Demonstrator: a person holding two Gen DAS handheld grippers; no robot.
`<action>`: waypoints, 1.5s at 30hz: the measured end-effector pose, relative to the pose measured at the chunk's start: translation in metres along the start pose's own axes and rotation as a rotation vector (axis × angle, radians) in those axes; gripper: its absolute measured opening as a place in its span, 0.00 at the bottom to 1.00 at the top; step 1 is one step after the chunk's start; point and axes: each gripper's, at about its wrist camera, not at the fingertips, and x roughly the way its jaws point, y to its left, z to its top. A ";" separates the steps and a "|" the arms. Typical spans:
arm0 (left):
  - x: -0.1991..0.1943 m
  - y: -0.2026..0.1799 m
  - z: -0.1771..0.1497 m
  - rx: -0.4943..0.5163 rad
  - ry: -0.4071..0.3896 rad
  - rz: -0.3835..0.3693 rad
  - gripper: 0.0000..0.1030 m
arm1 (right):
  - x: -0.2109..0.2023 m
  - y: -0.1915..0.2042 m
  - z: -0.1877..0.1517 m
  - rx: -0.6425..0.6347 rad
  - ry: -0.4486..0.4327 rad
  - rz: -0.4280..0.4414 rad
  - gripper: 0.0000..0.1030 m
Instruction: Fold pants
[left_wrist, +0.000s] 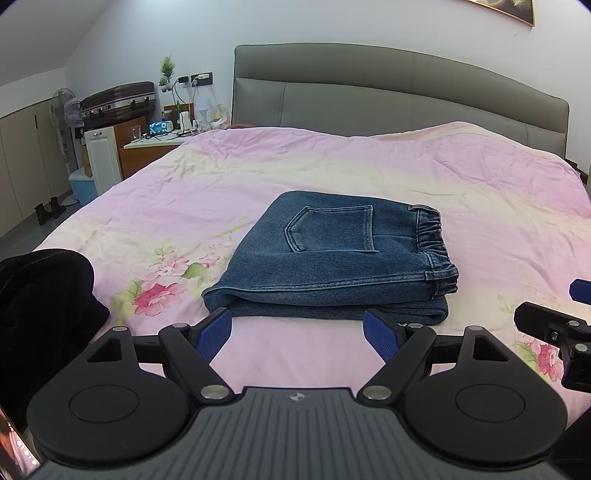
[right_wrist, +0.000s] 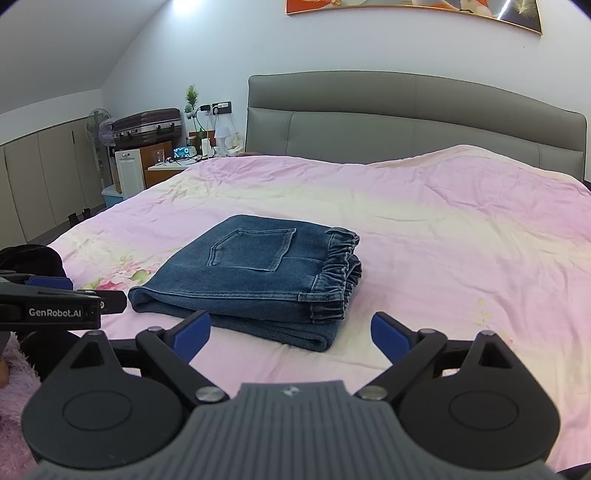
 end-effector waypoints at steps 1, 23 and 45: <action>0.000 0.000 0.000 0.001 0.000 0.000 0.92 | -0.001 0.000 0.000 0.000 -0.002 0.000 0.88; 0.000 -0.001 0.000 -0.001 0.001 0.001 0.92 | -0.004 0.001 -0.001 -0.004 -0.005 0.012 0.88; -0.001 -0.001 0.001 -0.001 0.002 0.000 0.92 | -0.004 0.002 -0.001 -0.001 0.002 0.016 0.88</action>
